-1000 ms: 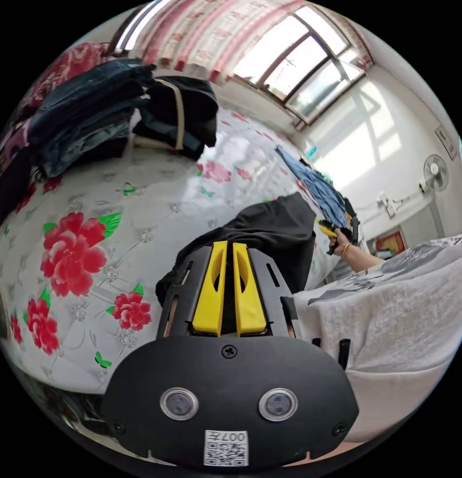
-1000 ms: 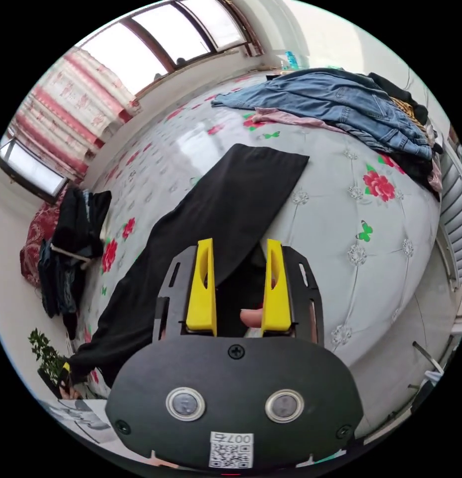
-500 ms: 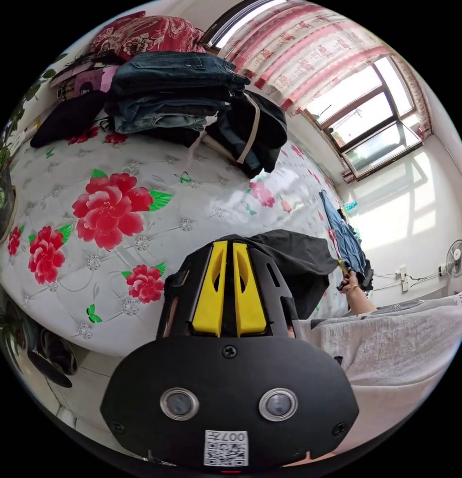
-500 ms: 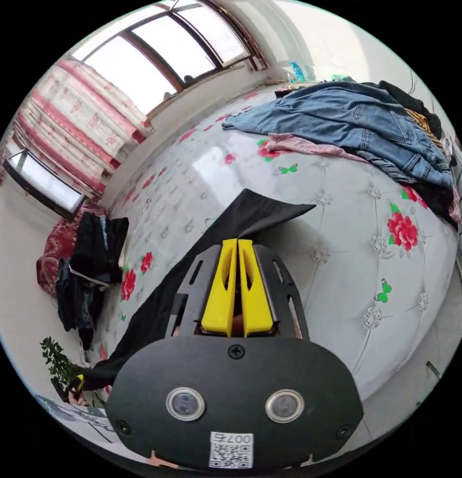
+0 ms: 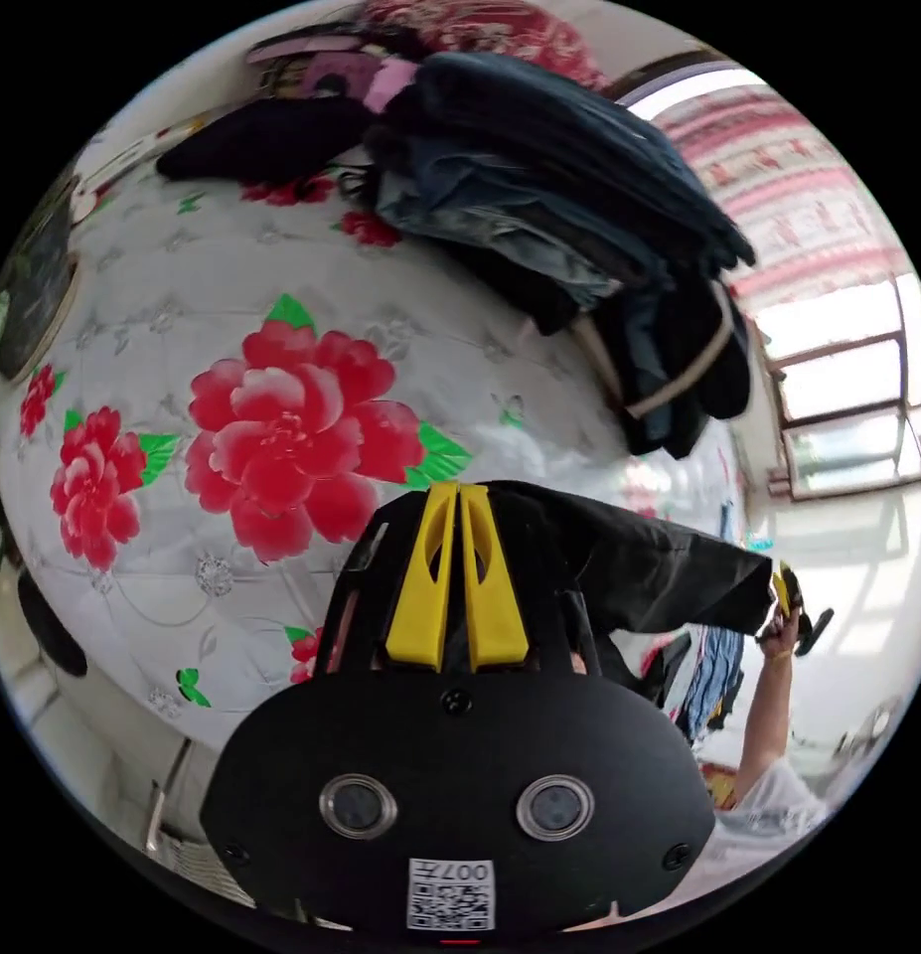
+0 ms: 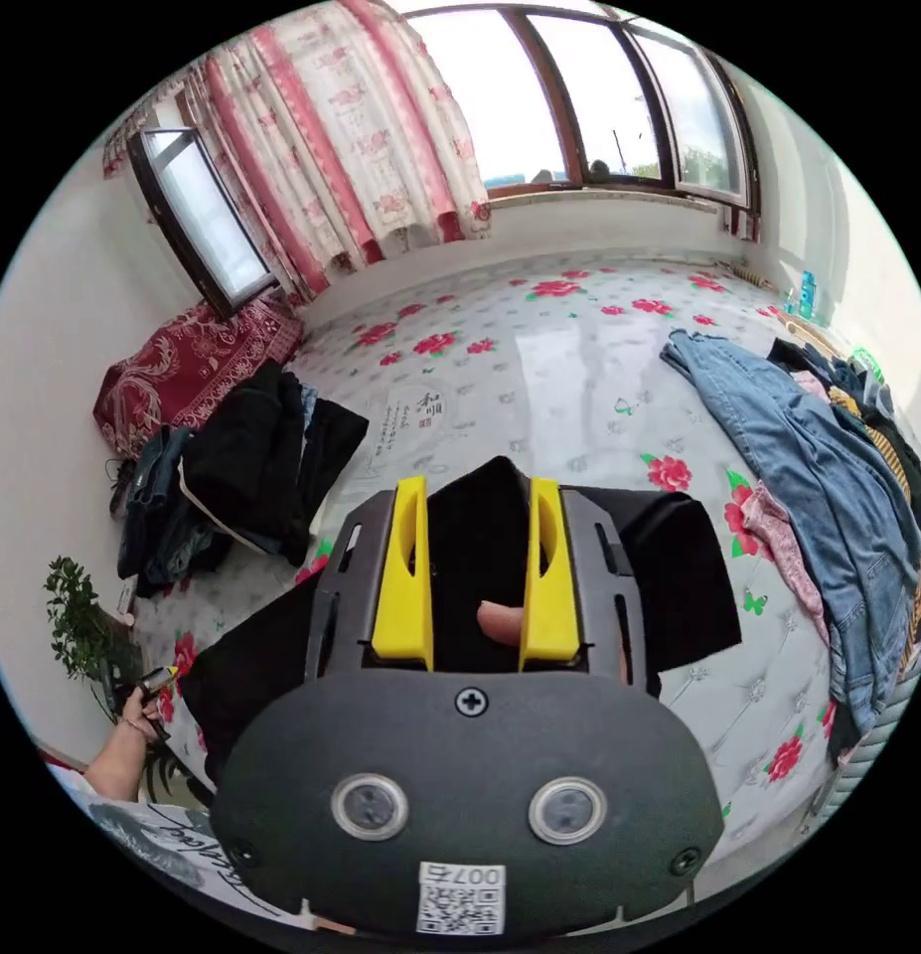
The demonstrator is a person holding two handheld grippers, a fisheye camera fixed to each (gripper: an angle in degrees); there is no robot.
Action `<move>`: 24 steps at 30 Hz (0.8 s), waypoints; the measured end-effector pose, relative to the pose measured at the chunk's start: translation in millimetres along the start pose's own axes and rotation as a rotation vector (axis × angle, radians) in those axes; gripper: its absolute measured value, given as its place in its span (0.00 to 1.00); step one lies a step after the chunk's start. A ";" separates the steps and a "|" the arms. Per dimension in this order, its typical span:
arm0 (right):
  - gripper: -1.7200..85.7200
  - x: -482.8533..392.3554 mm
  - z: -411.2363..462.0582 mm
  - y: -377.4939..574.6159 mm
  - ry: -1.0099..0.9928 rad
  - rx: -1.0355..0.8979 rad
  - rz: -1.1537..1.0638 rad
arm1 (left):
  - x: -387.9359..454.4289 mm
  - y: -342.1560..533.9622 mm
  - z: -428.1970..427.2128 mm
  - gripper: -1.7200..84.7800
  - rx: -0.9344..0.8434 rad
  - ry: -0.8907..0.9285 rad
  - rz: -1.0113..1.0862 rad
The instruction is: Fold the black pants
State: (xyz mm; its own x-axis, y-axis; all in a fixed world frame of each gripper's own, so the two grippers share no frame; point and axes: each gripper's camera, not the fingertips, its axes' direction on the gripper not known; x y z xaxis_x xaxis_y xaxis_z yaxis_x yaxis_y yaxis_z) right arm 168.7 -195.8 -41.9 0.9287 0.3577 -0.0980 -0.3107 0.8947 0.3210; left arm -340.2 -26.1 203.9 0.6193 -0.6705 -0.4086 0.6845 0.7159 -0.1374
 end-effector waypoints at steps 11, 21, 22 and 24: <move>0.14 66.3 36.6 181.0 0.054 -0.294 0.066 | 30.7 111.9 -13.3 0.11 -0.233 0.000 0.337; 0.06 85.1 44.7 232.9 0.263 -0.423 0.047 | 118.9 194.2 31.3 0.09 -0.338 -0.396 0.727; 0.04 90.3 41.0 229.8 0.380 -0.414 0.058 | 128.2 195.4 37.2 0.07 -0.346 -0.443 0.780; 0.03 103.5 25.0 227.3 0.413 -0.370 0.072 | 136.8 192.0 41.8 0.05 -0.348 -0.508 0.798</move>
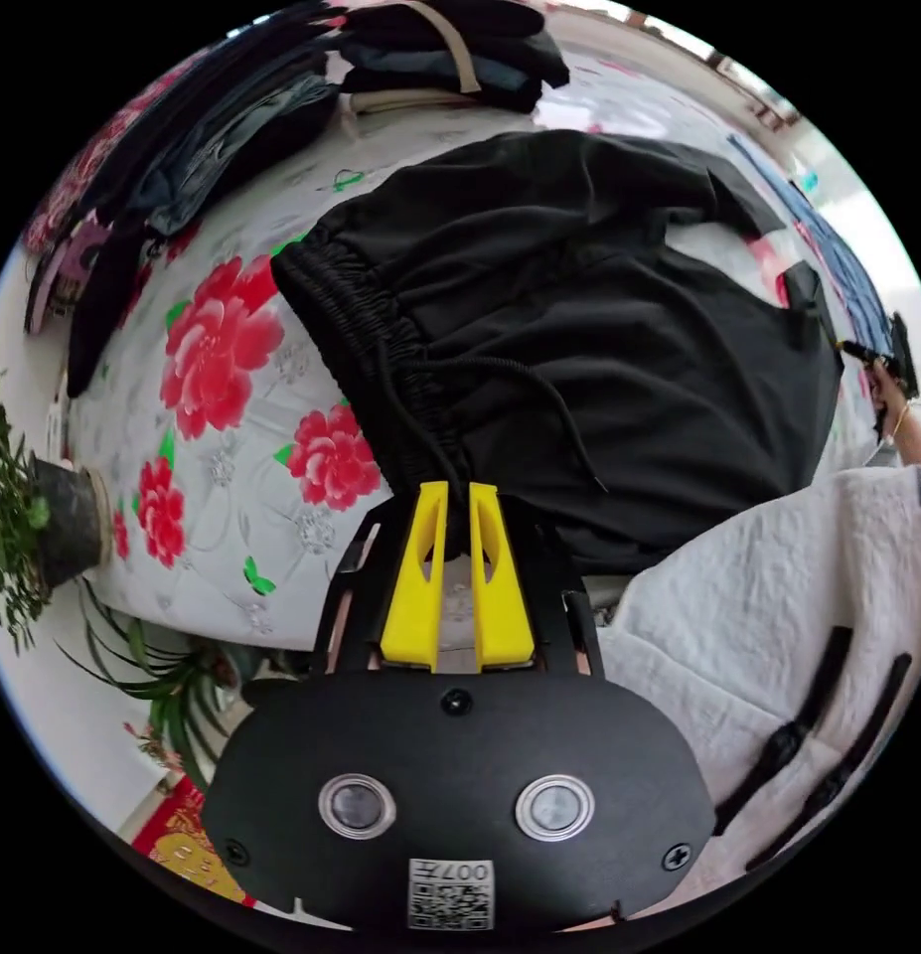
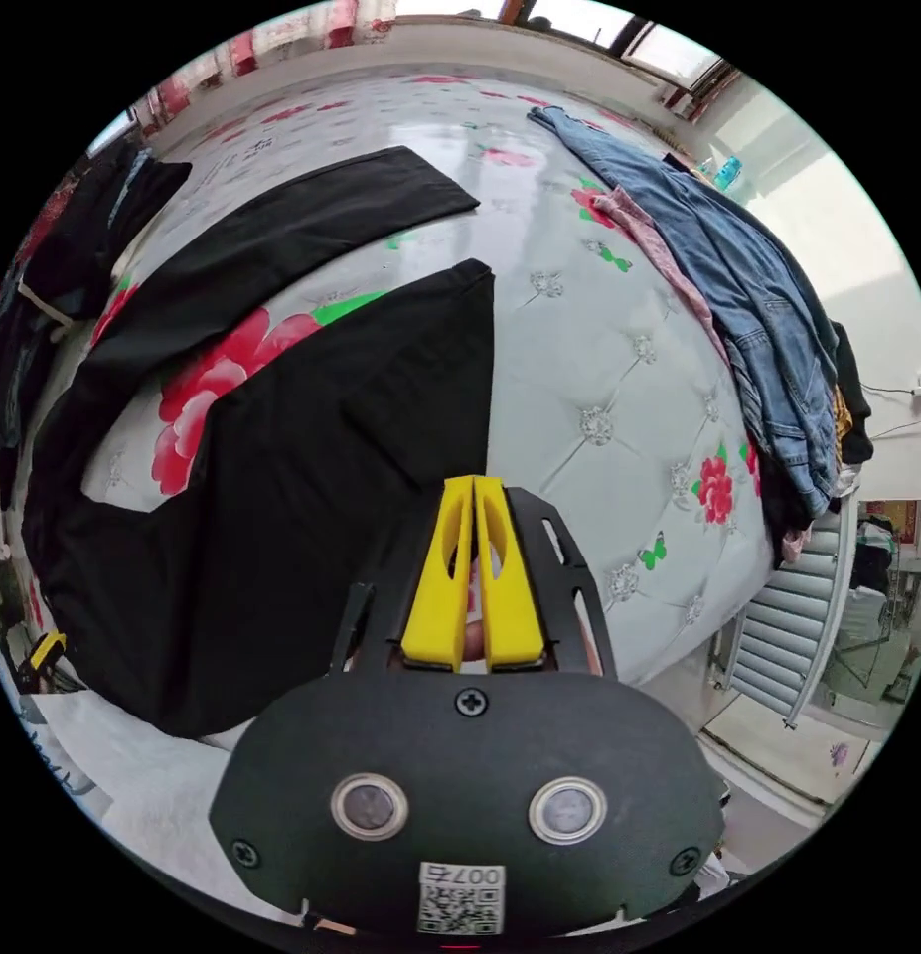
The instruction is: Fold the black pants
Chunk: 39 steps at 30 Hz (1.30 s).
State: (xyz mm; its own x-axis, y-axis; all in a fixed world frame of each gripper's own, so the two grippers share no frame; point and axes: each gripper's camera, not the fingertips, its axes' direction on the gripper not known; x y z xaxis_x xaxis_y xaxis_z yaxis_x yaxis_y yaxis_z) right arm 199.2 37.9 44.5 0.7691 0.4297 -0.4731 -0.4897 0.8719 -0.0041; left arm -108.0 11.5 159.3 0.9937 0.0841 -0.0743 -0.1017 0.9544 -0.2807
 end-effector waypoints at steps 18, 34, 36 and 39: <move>0.06 -14.9 18.5 16.9 -0.103 0.067 -0.130 | 45.5 13.2 -45.1 0.09 0.168 0.087 -0.214; 0.02 122.1 -7.7 50.8 -0.194 0.156 0.249 | 65.1 29.4 -51.2 0.07 0.171 0.000 -0.267; 0.03 62.3 -20.9 35.6 -0.235 0.200 0.009 | 59.9 23.2 -62.2 0.07 0.230 -0.001 -0.241; 0.05 -44.4 -34.4 14.9 -0.337 0.227 -0.334 | 44.8 -4.0 -62.6 0.07 0.238 -0.015 -0.227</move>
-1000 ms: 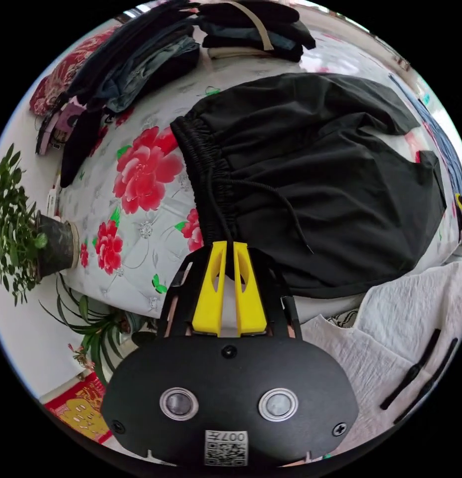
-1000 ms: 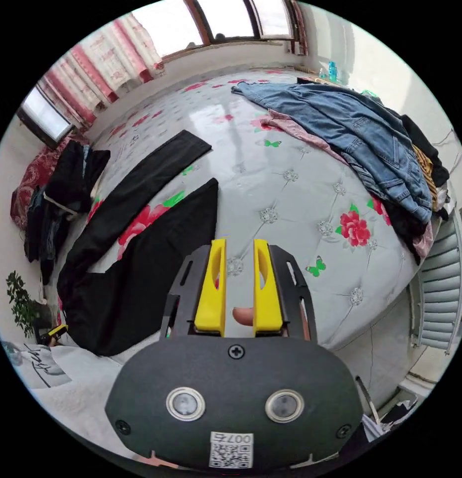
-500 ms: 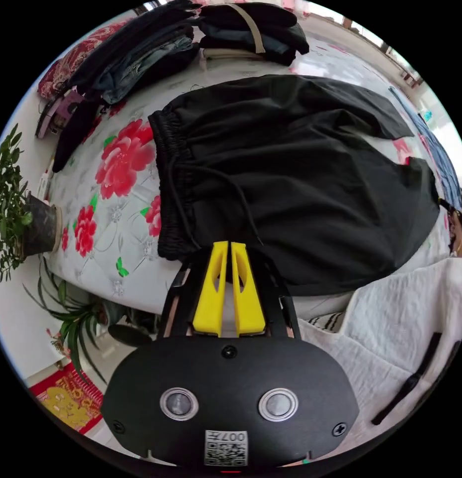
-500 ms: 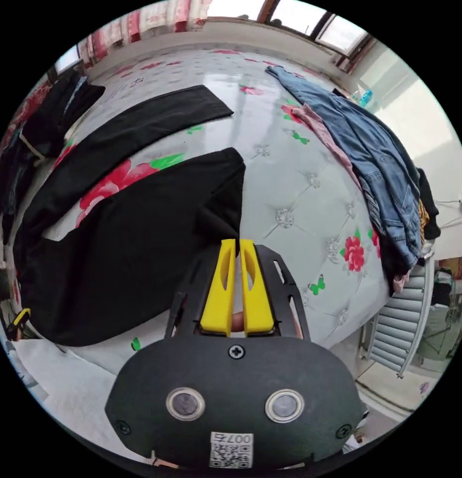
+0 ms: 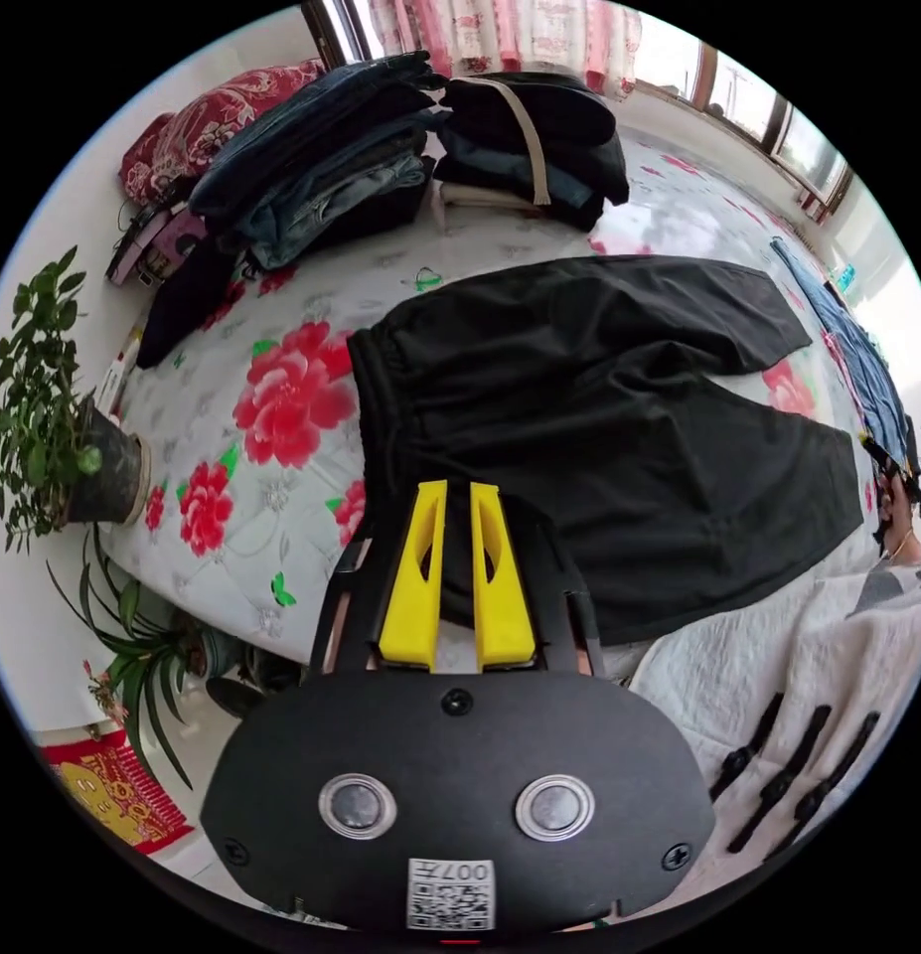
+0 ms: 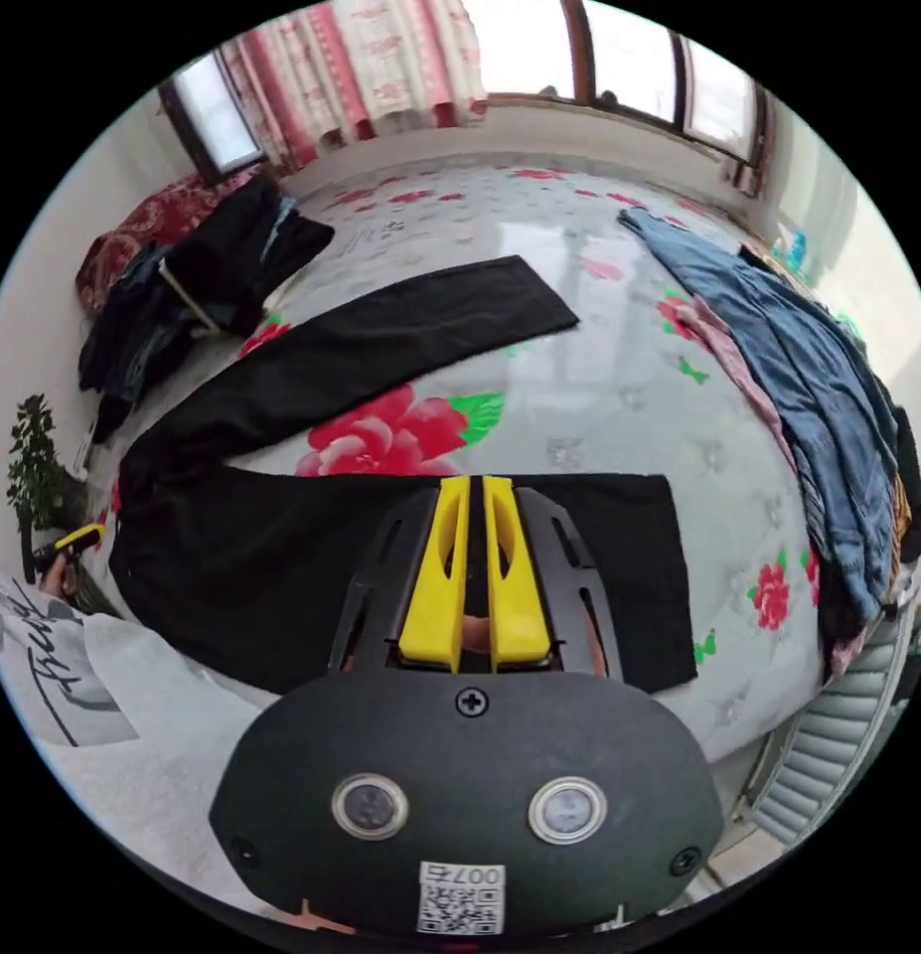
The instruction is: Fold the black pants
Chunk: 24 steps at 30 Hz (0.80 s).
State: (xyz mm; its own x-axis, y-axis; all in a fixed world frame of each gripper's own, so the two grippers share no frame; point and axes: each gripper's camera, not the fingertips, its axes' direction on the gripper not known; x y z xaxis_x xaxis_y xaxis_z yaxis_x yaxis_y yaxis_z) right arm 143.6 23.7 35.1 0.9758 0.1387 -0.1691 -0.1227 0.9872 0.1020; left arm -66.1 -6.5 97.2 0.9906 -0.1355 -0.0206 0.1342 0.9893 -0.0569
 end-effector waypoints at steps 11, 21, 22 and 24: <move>0.11 -194.9 118.3 -117.5 -0.148 -0.194 -0.424 | -33.1 -108.2 73.3 0.05 -0.081 -0.006 0.031; 0.11 -175.1 149.8 -171.4 -0.160 -0.264 -0.249 | -102.2 -134.5 98.0 0.02 -0.038 0.102 -0.085; 0.11 -161.6 139.3 -169.5 -0.194 -0.232 -0.177 | -106.7 -129.3 90.7 0.02 -0.018 0.087 -0.115; 0.11 -134.8 114.5 -154.4 -0.264 -0.153 -0.087 | -112.5 -111.8 72.8 0.05 0.041 0.079 -0.129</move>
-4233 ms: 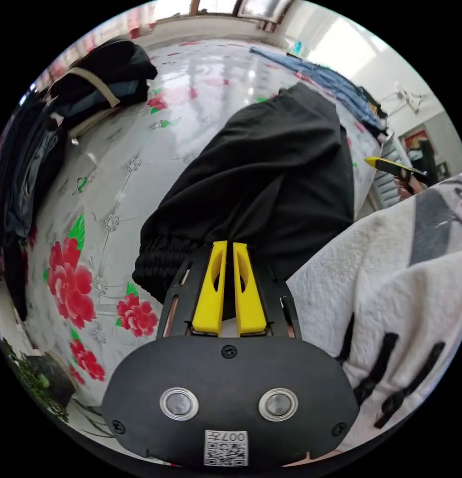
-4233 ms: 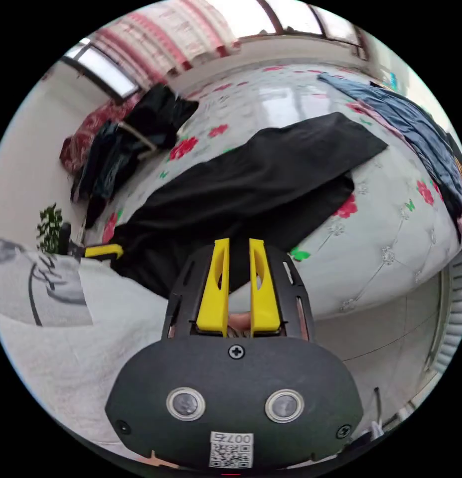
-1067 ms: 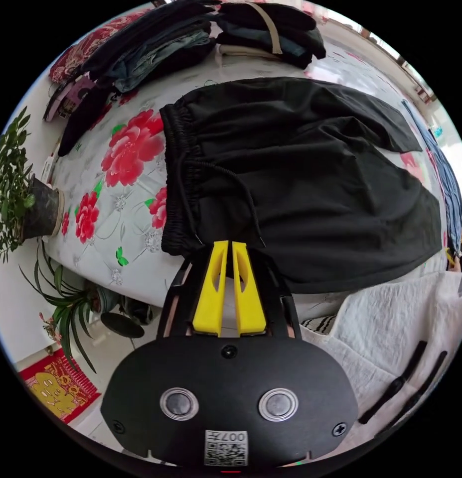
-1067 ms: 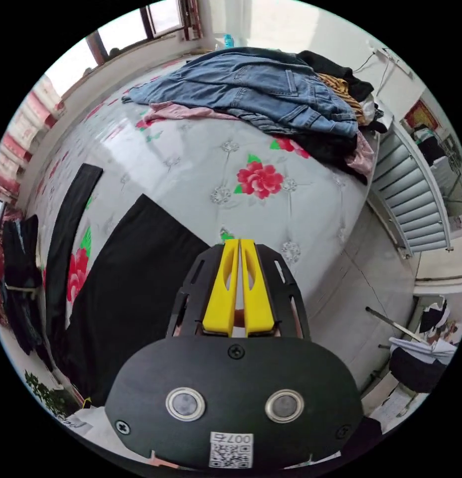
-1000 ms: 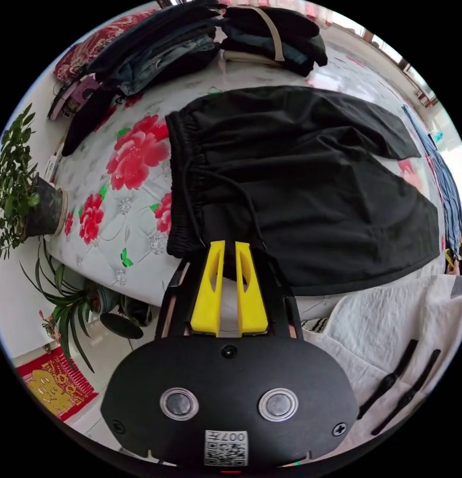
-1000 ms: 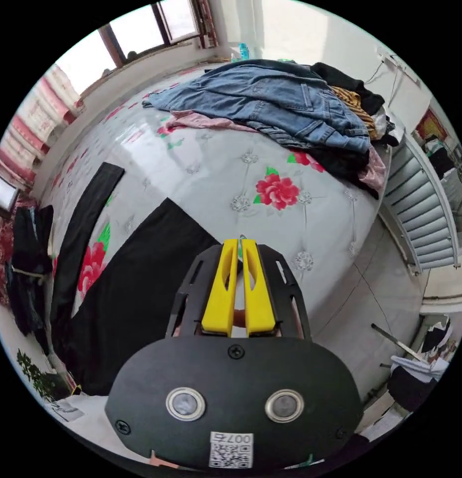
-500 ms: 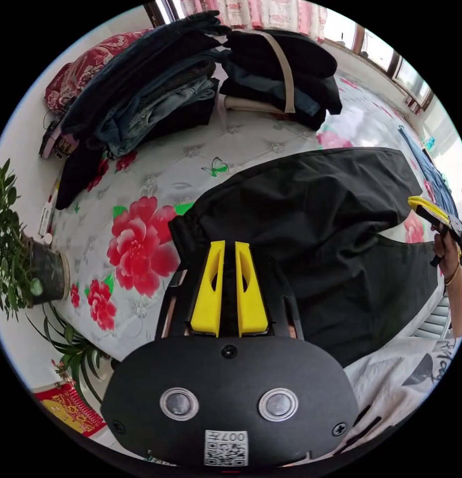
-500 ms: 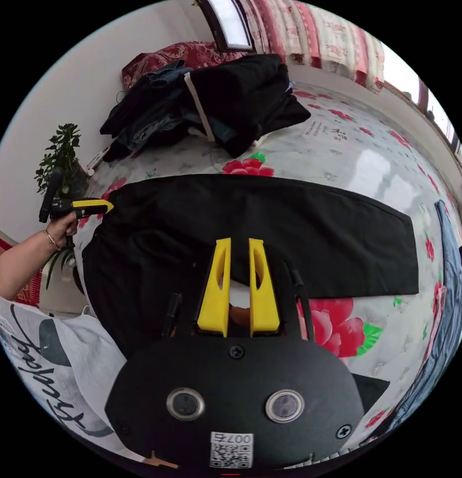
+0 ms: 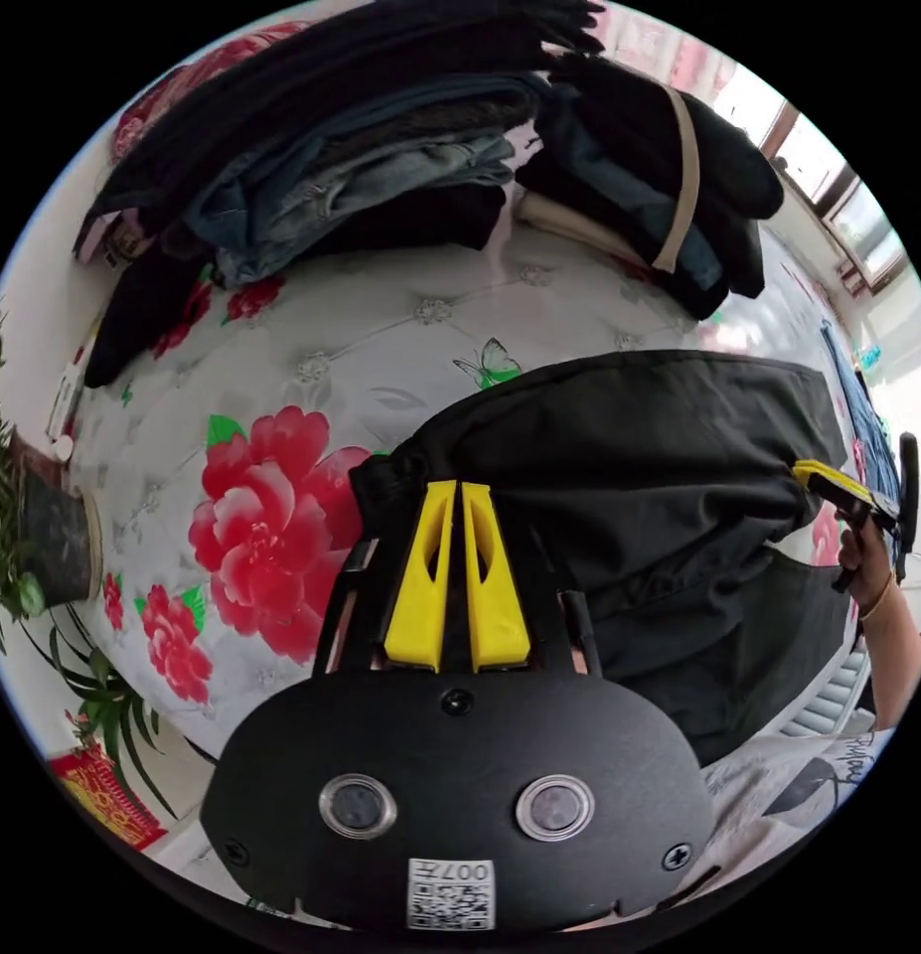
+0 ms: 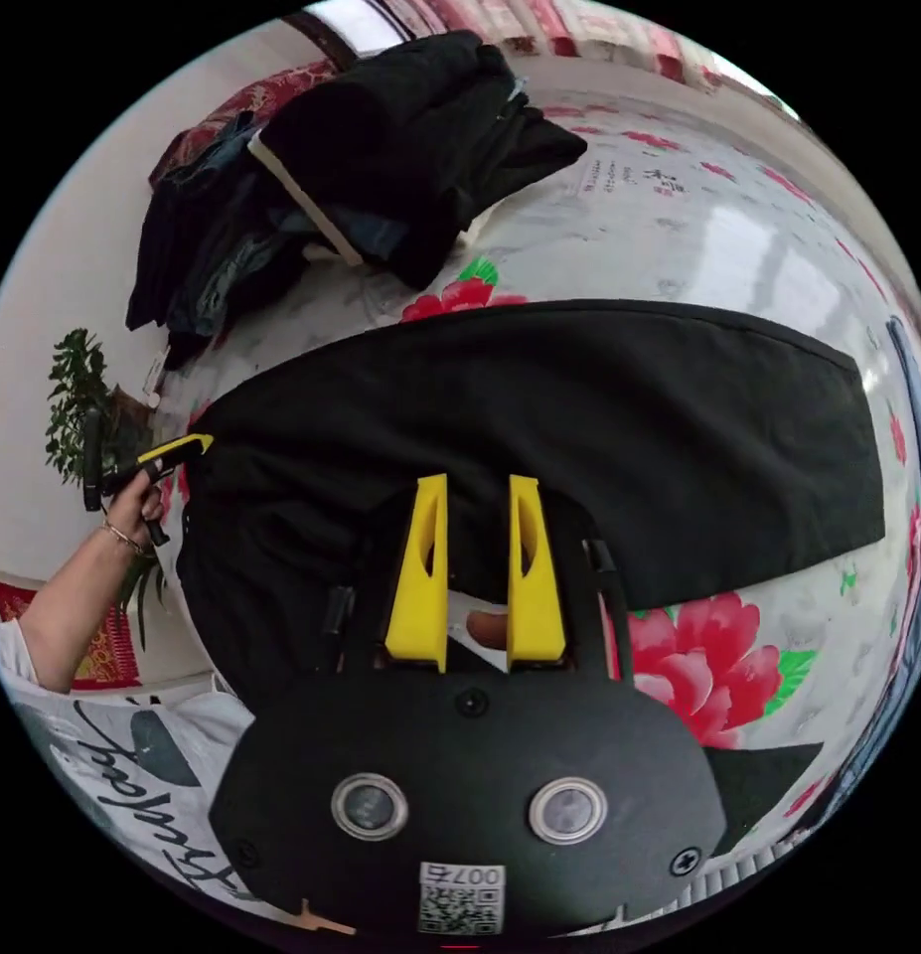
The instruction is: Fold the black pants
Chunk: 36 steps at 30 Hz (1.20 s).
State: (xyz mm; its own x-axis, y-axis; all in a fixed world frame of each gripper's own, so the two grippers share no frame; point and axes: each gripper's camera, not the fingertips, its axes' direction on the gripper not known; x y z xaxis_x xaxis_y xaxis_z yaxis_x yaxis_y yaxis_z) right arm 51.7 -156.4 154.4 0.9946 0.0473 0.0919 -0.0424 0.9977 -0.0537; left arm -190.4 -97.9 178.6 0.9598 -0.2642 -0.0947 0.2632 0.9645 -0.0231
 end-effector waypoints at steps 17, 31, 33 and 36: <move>0.16 179.9 -148.5 321.4 0.302 0.197 0.943 | -86.1 177.8 -39.5 0.17 -0.165 0.179 -0.133; 0.08 154.2 -135.3 273.8 0.501 0.131 0.829 | -110.4 151.8 -12.4 0.09 -0.234 0.216 -0.280; 0.06 156.6 -141.3 277.5 0.470 0.138 0.852 | -124.4 156.5 -5.9 0.04 -0.221 0.290 -0.334; 0.03 162.4 -170.1 296.6 0.262 0.288 0.924 | -152.9 168.9 -11.6 0.02 -0.124 0.484 -0.436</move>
State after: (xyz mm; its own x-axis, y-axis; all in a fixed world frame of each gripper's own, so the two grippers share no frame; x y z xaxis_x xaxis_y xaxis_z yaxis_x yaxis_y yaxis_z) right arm 216.6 138.8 -15.7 0.5482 0.8318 -0.0876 -0.7955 0.5509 0.2525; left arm -293.8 105.4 177.6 0.6080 -0.6273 -0.4867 0.5768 0.7702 -0.2722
